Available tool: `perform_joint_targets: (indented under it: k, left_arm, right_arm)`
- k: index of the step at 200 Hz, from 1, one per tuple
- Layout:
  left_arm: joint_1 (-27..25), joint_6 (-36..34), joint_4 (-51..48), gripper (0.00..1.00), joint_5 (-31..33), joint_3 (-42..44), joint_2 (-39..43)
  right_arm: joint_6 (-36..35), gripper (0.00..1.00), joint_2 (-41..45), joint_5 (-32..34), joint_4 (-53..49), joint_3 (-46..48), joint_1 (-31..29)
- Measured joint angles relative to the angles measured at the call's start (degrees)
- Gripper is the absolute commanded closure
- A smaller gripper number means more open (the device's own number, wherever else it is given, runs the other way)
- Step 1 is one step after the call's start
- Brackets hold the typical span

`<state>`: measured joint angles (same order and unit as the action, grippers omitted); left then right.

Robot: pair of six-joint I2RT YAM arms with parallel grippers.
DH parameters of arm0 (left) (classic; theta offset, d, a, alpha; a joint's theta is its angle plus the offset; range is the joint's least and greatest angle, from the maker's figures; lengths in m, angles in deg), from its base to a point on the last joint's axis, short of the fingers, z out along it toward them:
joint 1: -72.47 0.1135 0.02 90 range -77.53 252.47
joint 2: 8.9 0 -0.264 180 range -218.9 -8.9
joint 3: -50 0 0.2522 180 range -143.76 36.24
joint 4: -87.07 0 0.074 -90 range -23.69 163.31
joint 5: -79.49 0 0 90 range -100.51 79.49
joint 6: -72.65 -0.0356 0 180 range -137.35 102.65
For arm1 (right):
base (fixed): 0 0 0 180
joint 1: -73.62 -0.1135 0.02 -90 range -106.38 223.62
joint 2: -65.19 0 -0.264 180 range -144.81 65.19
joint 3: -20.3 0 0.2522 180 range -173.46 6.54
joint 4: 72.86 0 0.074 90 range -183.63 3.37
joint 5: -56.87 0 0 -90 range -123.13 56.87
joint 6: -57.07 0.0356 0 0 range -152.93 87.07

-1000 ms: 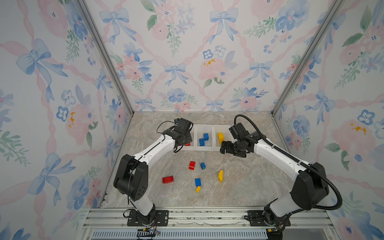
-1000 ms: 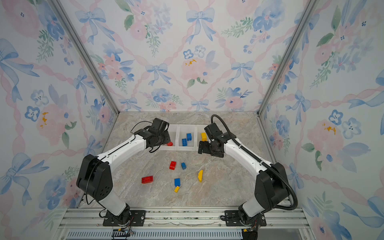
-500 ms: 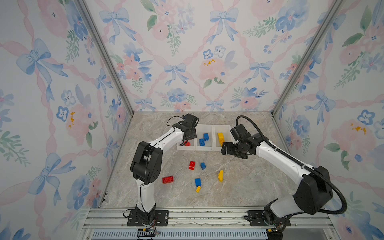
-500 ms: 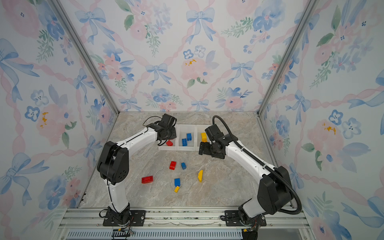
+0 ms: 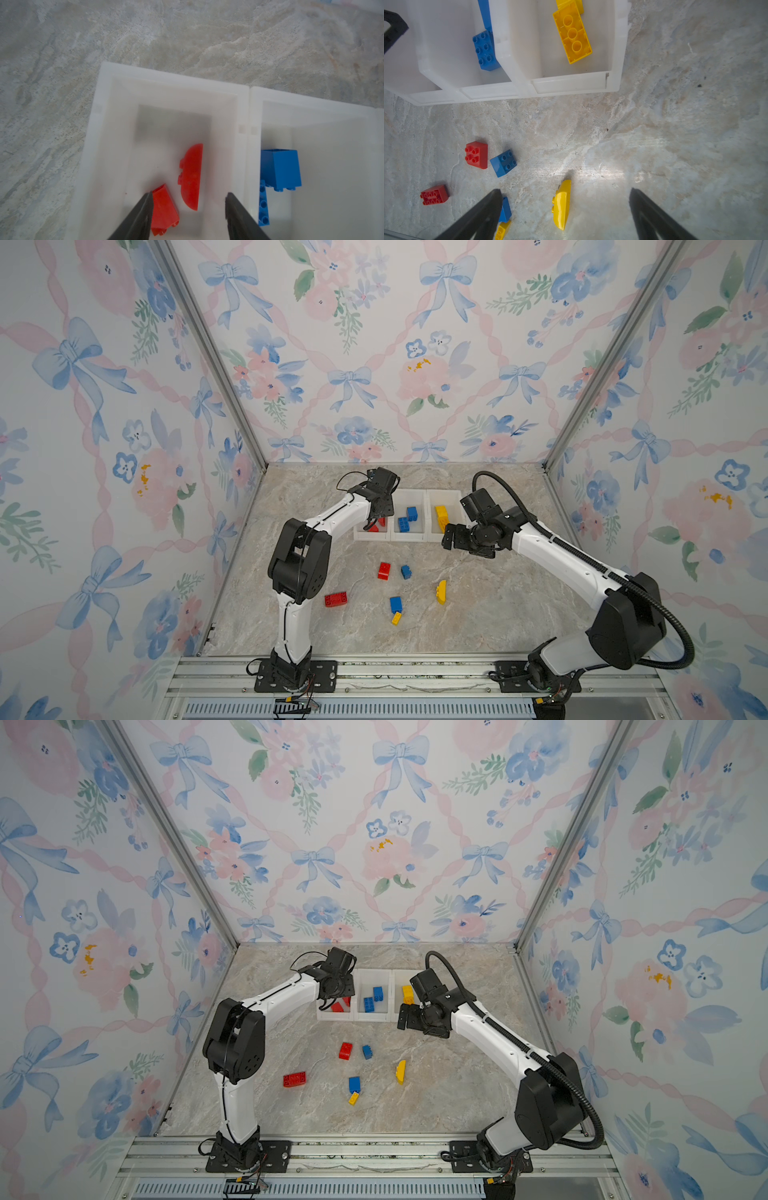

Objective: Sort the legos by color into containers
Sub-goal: 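Open the left gripper to drop the red brick into the compartment, then move the right gripper down toward a curved yellow brick while the left gripper withdraws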

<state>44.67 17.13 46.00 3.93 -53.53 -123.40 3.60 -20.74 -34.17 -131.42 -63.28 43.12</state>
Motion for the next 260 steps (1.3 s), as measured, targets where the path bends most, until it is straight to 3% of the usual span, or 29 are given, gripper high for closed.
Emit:
perform_joint_targets:
  k: [86, 260]
  left_arm:
    - [0.0, 0.2, 0.8, 0.29, 0.3, 3.5, 4.8]
    - [0.0, 3.0, 7.2, 0.20, -2.9, 26.9, 27.6]
  right_arm:
    - [1.9, 0.02, 0.0, 0.2, -0.1, 0.3, -3.2]
    - [9.0, 0.12, -3.3, 1.9, 0.2, 7.5, -14.2]
